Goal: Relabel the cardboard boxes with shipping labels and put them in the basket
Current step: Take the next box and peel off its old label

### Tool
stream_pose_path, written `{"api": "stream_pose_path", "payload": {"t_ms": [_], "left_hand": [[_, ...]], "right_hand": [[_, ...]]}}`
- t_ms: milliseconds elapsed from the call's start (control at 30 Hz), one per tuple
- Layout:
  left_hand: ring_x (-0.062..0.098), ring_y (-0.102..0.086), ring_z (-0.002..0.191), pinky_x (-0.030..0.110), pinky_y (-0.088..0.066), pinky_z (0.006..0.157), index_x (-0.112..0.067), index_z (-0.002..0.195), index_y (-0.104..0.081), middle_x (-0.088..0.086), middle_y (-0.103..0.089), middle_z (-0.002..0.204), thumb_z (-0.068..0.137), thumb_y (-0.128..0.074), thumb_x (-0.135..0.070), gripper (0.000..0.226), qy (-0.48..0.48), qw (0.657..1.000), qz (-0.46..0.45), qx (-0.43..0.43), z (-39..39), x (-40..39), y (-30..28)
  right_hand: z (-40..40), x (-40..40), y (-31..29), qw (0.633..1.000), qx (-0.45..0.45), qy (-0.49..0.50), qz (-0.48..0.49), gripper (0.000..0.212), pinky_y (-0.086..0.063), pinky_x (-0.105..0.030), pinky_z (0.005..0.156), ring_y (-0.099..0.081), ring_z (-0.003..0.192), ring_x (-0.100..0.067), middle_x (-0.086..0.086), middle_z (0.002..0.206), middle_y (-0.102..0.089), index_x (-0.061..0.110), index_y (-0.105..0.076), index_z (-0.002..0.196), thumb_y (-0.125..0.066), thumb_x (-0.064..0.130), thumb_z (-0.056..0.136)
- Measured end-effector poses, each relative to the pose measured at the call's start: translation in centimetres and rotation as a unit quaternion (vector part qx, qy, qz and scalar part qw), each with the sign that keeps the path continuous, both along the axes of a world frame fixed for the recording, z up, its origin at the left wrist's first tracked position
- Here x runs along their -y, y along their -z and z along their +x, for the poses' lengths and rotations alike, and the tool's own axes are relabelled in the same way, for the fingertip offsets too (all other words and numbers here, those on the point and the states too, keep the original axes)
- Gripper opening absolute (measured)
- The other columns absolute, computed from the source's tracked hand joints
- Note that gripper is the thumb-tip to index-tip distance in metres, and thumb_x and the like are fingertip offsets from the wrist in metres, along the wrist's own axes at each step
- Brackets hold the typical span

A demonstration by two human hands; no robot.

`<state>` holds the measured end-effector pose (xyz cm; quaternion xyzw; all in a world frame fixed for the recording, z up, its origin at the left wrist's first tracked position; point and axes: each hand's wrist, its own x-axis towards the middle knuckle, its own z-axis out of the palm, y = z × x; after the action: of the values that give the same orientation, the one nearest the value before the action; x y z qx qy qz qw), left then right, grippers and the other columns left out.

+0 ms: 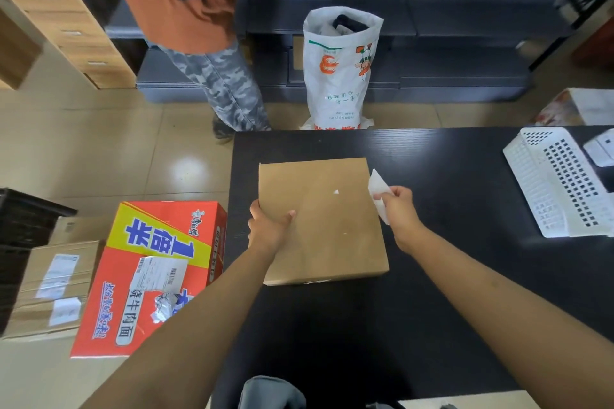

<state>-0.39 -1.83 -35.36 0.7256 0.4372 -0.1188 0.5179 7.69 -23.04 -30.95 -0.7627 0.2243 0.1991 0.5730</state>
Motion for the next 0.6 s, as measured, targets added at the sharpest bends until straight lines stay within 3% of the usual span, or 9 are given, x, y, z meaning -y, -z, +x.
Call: {"api": "stream_pose_path", "payload": {"t_ms": [100, 233, 400, 600], "left_hand": [[0.035, -0.044, 0.126, 0.055, -0.041, 0.104, -0.024, 0.146, -0.013, 0.010, -0.038, 0.143, 0.083, -0.067, -0.047, 0.086, 0.001, 1.000, 0.000, -0.003, 0.1, 0.0, -0.1], [0.036, -0.044, 0.127, 0.055, -0.041, 0.103, -0.024, 0.147, -0.013, 0.011, -0.038, 0.143, 0.083, -0.068, -0.047, 0.087, 0.003, 1.000, 0.000, -0.003, 0.1, 0.0, 0.0], [0.035, -0.044, 0.126, 0.055, -0.041, 0.104, -0.023, 0.146, -0.014, 0.010, -0.038, 0.142, 0.082, -0.068, -0.046, 0.087, 0.005, 1.000, -0.001, 0.003, 0.1, 0.0, 0.0], [0.034, -0.044, 0.126, 0.055, -0.041, 0.104, -0.023, 0.146, -0.014, 0.010, -0.038, 0.143, 0.083, -0.068, -0.047, 0.086, 0.004, 1.000, -0.001, 0.004, 0.1, 0.0, 0.1]], "right_hand": [[0.0, -0.3, 0.3, 1.000, -0.003, 0.016, 0.020, 0.028, -0.040, -0.028, 0.071, -0.047, 0.086, -0.010, 0.006, 0.097, -0.047, 0.020, -0.039, 0.114, -0.055, 0.017, 0.092], [0.0, -0.3, 0.6, 0.999, 0.028, 0.031, 0.009, 0.030, -0.039, -0.022, 0.061, -0.049, 0.083, -0.007, 0.007, 0.095, -0.048, 0.021, -0.038, 0.115, -0.056, 0.017, 0.091], [0.0, -0.1, 1.2, 0.999, 0.031, 0.021, -0.002, 0.032, -0.039, -0.022, 0.060, -0.049, 0.083, -0.006, 0.005, 0.098, -0.049, 0.018, -0.039, 0.119, -0.056, 0.019, 0.091], [0.3, 0.1, 1.5, 0.999, 0.037, 0.008, -0.027, 0.032, -0.044, -0.024, 0.071, -0.051, 0.091, -0.010, 0.003, 0.108, -0.050, 0.020, -0.039, 0.119, -0.055, 0.014, 0.092]]}}
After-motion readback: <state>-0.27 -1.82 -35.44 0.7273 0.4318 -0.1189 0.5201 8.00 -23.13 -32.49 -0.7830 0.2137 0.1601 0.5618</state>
